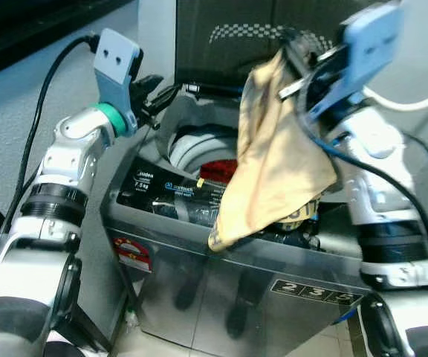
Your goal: Clothes washing
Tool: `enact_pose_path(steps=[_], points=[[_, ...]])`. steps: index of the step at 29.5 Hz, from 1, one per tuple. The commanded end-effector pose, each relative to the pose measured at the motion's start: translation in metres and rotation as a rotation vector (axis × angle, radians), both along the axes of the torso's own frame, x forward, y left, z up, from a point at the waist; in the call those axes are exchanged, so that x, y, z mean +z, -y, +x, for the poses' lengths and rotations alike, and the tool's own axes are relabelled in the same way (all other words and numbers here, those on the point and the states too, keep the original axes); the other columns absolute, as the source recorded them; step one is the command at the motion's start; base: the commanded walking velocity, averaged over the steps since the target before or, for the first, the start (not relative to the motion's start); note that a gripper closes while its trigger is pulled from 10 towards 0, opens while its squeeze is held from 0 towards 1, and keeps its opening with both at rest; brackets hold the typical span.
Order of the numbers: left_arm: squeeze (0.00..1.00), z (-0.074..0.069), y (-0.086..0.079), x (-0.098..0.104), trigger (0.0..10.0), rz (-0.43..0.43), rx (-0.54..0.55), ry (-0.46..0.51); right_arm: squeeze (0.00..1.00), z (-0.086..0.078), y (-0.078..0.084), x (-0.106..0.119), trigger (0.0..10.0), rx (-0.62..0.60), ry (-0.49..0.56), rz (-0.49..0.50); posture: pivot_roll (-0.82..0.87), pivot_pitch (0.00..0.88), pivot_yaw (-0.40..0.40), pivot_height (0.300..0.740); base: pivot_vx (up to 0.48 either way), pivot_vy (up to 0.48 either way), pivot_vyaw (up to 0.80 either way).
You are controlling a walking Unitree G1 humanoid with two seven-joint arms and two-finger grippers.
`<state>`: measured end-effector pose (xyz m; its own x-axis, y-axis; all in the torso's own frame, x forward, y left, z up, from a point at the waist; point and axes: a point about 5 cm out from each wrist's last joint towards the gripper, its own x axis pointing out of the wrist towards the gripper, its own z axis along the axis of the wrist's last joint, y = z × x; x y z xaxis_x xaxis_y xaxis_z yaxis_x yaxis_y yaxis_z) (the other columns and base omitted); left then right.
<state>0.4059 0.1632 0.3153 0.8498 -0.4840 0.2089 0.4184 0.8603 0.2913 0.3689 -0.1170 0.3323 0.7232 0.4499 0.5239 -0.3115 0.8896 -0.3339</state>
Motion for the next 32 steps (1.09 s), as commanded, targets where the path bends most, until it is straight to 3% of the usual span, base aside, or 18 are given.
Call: enact_pose_path(steps=[1, 4, 5, 6, 9, 11, 13, 14, 15, 16, 17, 19, 20, 21, 22, 24, 26, 32], points=[[0.00, 0.005, 0.004, 0.002, 10.0, 0.038, 0.052, 0.014, 0.00, 0.010, -0.007, 0.003, 10.0, -0.043, 0.002, 0.019, 0.04, 0.068, 0.027, 0.740, 0.000, 0.000, 0.00], [0.00, 0.011, 0.000, 0.012, 10.0, 0.053, 0.173, 0.049, 0.00, 0.021, -0.025, 0.024, 10.0, -0.099, 0.036, 0.076, 0.04, 0.069, 0.029, 0.740, 0.000, 0.000, 0.00], [0.00, 0.011, 0.000, 0.012, 10.0, 0.053, 0.173, 0.049, 0.00, 0.021, -0.025, 0.024, 10.0, -0.099, 0.036, 0.076, 0.04, 0.069, 0.029, 0.740, 0.000, 0.000, 0.00], [0.00, 0.012, -0.002, 0.018, 10.0, 0.049, 0.205, 0.068, 0.00, 0.021, -0.036, 0.046, 10.0, -0.119, 0.093, 0.116, 0.04, 0.068, 0.023, 0.740, 0.000, 0.000, 0.00], [0.00, 0.012, -0.003, 0.020, 10.0, 0.047, 0.202, 0.077, 0.00, 0.021, -0.038, 0.053, 10.0, -0.131, 0.107, 0.140, 0.05, 0.067, 0.017, 0.740, 0.000, 0.000, 0.00], [0.00, 0.011, -0.002, 0.018, 10.0, 0.043, 0.170, 0.070, 0.00, 0.020, -0.041, 0.058, 10.0, -0.141, 0.123, 0.148, 0.05, 0.068, 0.014, 0.740, 0.000, 0.000, 0.00], [0.00, 0.005, 0.013, 0.002, 10.0, 0.086, -0.025, 0.054, 0.00, 0.020, -0.047, 0.066, 10.0, -0.172, 0.154, 0.196, 0.05, 0.070, 0.008, 0.740, 0.000, 0.000, 0.00], [0.00, 0.005, 0.013, 0.002, 10.0, 0.086, -0.025, 0.054, 0.00, 0.020, -0.047, 0.066, 10.0, -0.172, 0.154, 0.196, 0.05, 0.070, 0.008, 0.740, 0.000, 0.000, 0.00], [0.00, 0.002, 0.020, -0.006, 10.0, 0.100, -0.100, 0.051, 0.00, 0.021, -0.050, 0.068, 10.0, -0.197, 0.161, 0.178, 0.06, 0.072, -0.005, 0.740, 0.000, 0.000, 0.00], [0.00, -0.005, 0.029, -0.013, 10.0, 0.094, -0.171, 0.058, 0.00, 0.026, -0.053, 0.059, 10.0, -0.242, 0.129, 0.089, 0.07, 0.073, -0.011, 0.740, 0.000, 0.000, 0.00], [0.00, -0.005, 0.029, -0.013, 10.0, 0.094, -0.171, 0.058, 0.00, 0.026, -0.053, 0.059, 10.0, -0.242, 0.129, 0.089, 0.07, 0.073, -0.011, 0.740, 0.000, 0.000, 0.00], [0.00, -0.015, 0.037, -0.019, 10.0, 0.063, -0.243, 0.075, 0.00, 0.036, -0.055, 0.032, 10.0, -0.302, 0.074, -0.093, 0.08, 0.075, -0.014, 0.740, 0.000, 0.000, 0.00], [0.00, -0.015, 0.037, -0.019, 10.0, 0.063, -0.243, 0.075, 0.00, 0.036, -0.055, 0.032, 10.0, -0.302, 0.074, -0.093, 0.08, 0.075, -0.014, 0.740, 0.000, 0.000, 0.00], [0.00, -0.024, 0.039, -0.018, 10.0, 0.031, -0.284, 0.081, 0.00, 0.041, -0.053, 0.003, 10.0, -0.320, 0.007, -0.224, 0.08, 0.085, -0.011, 0.740, 0.000, 0.000, 0.00], [0.00, -0.024, 0.039, -0.018, 10.0, 0.031, -0.284, 0.081, 0.00, 0.041, -0.053, 0.003, 10.0, -0.320, 0.007, -0.224, 0.08, 0.085, -0.011, 0.740, 0.000, 0.000, 0.00], [0.00, -0.047, 0.039, -0.012, 10.0, -0.039, -0.376, 0.079, 0.00, 0.046, -0.039, -0.044, 10.0, -0.373, -0.067, -0.371, 0.08, 0.092, 0.004, 0.740, 0.000, 0.000, 0.00], [0.00, -0.063, 0.039, -0.007, 10.0, -0.050, -0.440, 0.081, 0.00, 0.046, -0.026, -0.057, 10.0, -0.412, -0.081, -0.371, 0.07, 0.093, 0.010, 0.740, 0.000, 0.000, 0.00], [0.00, -0.080, 0.025, 0.005, 10.0, -0.016, -0.468, 0.110, 0.00, 0.049, -0.003, -0.049, 10.0, -0.431, -0.103, -0.337, 0.07, 0.093, 0.039, 0.740, 0.000, 0.000, 0.00]])
